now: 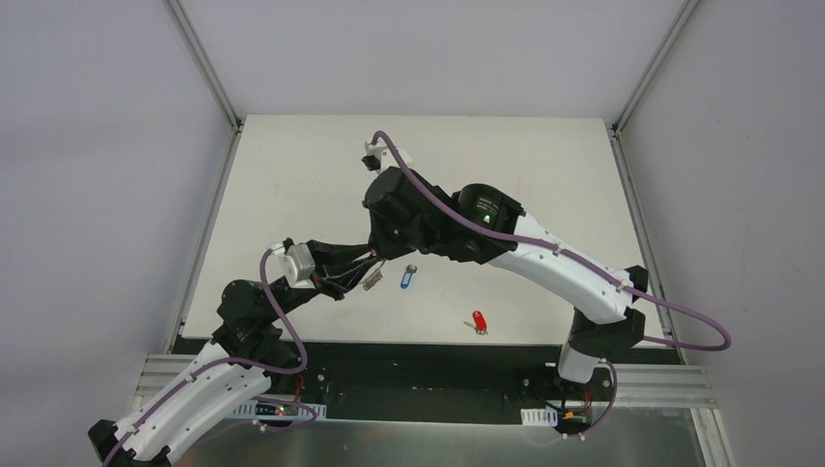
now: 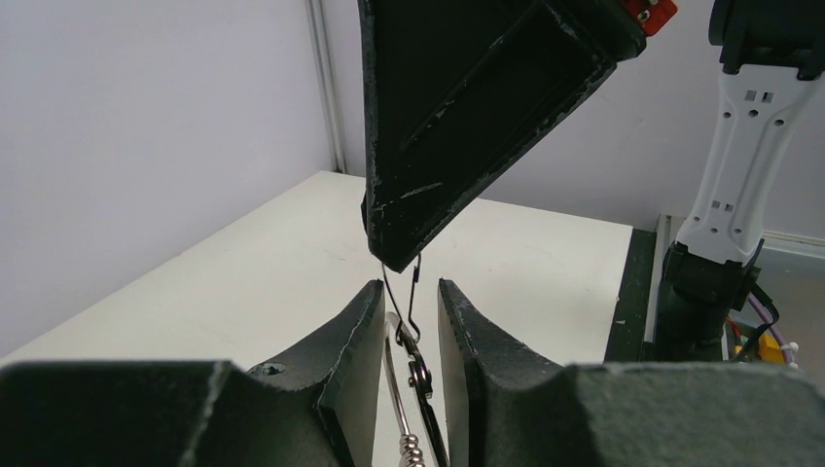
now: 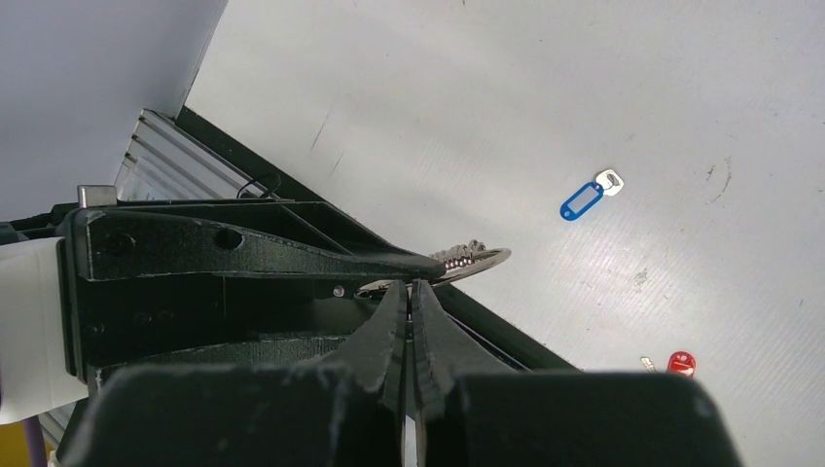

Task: Put the keys on the keyring

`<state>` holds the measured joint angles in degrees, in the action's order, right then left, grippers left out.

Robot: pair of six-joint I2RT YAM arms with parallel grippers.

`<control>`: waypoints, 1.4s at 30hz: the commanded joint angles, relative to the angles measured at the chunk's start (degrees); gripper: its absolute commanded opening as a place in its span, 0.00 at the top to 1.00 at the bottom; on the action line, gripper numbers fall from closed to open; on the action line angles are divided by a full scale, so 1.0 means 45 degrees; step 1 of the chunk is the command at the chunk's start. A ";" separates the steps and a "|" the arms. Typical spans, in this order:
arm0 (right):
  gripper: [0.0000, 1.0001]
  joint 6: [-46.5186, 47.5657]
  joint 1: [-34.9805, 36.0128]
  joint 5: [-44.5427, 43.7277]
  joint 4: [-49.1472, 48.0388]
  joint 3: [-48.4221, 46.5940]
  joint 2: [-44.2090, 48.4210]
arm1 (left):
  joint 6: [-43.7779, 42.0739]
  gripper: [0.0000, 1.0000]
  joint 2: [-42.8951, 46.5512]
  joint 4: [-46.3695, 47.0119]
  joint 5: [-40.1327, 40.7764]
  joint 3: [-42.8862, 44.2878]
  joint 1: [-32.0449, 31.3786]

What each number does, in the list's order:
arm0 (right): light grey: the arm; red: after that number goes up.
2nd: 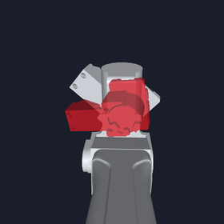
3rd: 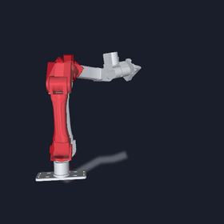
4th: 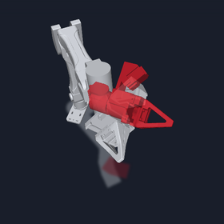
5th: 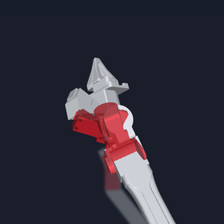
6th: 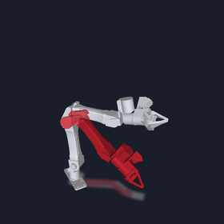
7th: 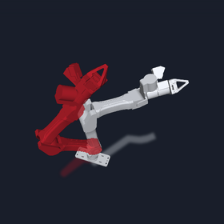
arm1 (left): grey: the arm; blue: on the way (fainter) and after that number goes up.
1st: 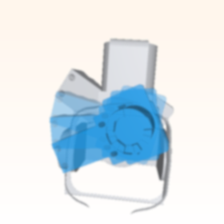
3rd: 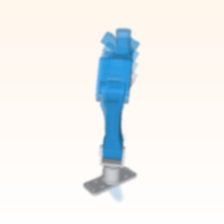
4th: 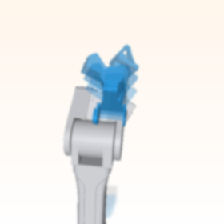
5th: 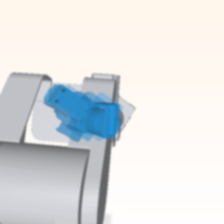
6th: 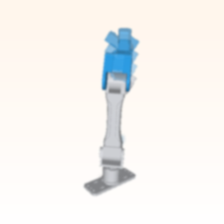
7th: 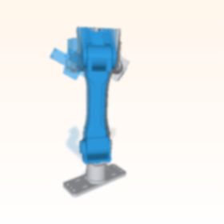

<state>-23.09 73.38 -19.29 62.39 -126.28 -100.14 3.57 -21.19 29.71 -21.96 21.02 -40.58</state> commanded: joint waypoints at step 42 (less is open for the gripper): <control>0.91 -0.0095 0.0177 -0.0641 -0.0544 0.0400 0.1108 | 0.0069 1.00 -0.0015 -0.1529 0.1758 0.0970 -0.0093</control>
<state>-23.18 73.76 -20.84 61.49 -124.77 -99.31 3.51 -20.62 25.28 -18.17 22.68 -40.95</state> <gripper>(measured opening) 0.040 0.021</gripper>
